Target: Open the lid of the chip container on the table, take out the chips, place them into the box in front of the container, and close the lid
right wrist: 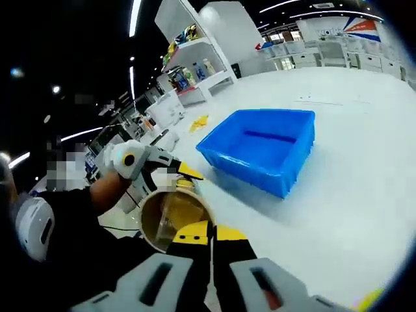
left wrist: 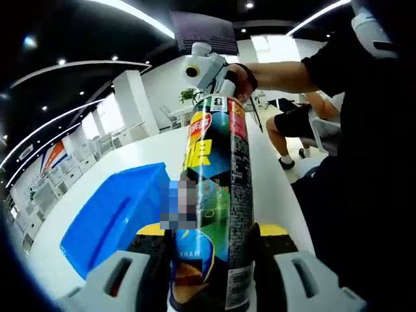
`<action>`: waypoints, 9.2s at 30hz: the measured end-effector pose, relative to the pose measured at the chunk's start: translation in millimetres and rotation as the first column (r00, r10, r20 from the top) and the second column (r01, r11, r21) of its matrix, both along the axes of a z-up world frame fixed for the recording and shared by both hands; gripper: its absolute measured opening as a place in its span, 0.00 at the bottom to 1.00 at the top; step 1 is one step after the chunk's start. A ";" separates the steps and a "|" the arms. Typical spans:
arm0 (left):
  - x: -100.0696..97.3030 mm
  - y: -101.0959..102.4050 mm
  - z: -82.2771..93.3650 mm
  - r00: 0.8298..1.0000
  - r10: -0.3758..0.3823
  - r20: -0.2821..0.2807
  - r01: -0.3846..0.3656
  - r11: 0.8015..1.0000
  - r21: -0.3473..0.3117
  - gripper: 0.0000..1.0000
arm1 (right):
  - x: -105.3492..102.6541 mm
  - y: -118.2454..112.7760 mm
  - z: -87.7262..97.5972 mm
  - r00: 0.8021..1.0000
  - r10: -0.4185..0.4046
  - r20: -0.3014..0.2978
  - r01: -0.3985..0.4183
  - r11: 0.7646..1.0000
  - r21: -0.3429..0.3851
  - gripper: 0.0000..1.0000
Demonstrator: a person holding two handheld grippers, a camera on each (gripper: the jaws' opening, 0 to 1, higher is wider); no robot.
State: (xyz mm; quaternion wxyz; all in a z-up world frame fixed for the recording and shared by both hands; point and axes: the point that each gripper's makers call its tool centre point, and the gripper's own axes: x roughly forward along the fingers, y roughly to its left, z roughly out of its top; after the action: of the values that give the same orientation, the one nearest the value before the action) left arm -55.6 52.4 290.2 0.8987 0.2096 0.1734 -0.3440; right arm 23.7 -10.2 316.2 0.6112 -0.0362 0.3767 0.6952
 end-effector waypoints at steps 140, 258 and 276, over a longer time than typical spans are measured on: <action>-10.5 31.9 -52.7 0.912 -0.052 -0.408 0.181 0.942 0.283 0.54 | -24.6 12.1 -60.0 0.973 -0.226 -0.047 0.231 0.942 0.243 0.00; -10.6 34.1 -51.5 0.903 -0.075 -0.422 0.178 0.961 0.211 0.55 | -4.6 -39.4 -47.4 0.432 0.382 0.817 -0.233 0.923 -0.308 0.13; -10.4 31.3 -50.7 0.904 -0.086 -0.418 0.182 0.964 0.195 0.55 | -4.3 -34.2 -64.2 0.359 0.550 0.754 -0.271 0.834 -0.480 0.10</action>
State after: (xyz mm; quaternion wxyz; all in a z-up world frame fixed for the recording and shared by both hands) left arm -66.1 83.8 239.5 0.7869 0.2473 0.3796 -0.4189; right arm 19.4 -44.4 252.0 0.5069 -0.5610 0.0831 0.6492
